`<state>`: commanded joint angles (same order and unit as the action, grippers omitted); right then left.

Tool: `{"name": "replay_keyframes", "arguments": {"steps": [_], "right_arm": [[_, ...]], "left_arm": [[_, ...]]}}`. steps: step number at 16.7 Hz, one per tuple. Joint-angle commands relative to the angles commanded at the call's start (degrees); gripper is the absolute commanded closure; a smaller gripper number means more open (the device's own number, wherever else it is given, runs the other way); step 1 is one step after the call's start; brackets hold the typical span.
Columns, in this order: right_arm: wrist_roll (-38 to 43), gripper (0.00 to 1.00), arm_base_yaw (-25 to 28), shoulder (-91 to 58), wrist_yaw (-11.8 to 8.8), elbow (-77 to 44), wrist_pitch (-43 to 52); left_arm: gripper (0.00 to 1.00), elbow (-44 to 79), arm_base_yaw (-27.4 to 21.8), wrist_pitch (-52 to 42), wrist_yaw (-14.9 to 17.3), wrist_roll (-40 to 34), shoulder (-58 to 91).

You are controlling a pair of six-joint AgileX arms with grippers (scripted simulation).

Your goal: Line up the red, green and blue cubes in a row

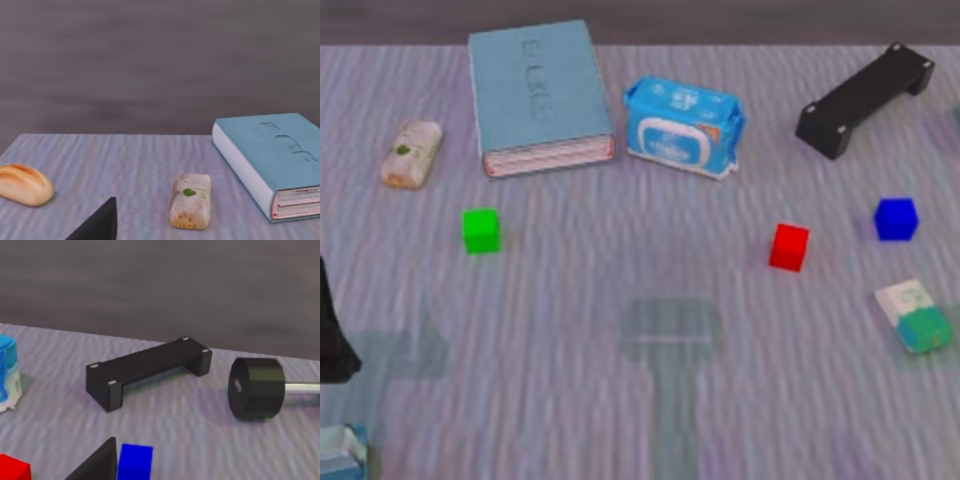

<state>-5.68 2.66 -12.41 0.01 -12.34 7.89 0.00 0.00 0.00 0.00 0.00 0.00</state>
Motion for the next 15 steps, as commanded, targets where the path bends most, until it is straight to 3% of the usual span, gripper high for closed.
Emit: {"name": "replay_keyframes", "arguments": {"steps": [15], "right_arm": [[-32.9,0.00,15.1,-90.1,0.3,-72.4,47.4]], "left_arm": [[0.00,0.0,0.0,0.0,0.0,0.0,0.0]]}}
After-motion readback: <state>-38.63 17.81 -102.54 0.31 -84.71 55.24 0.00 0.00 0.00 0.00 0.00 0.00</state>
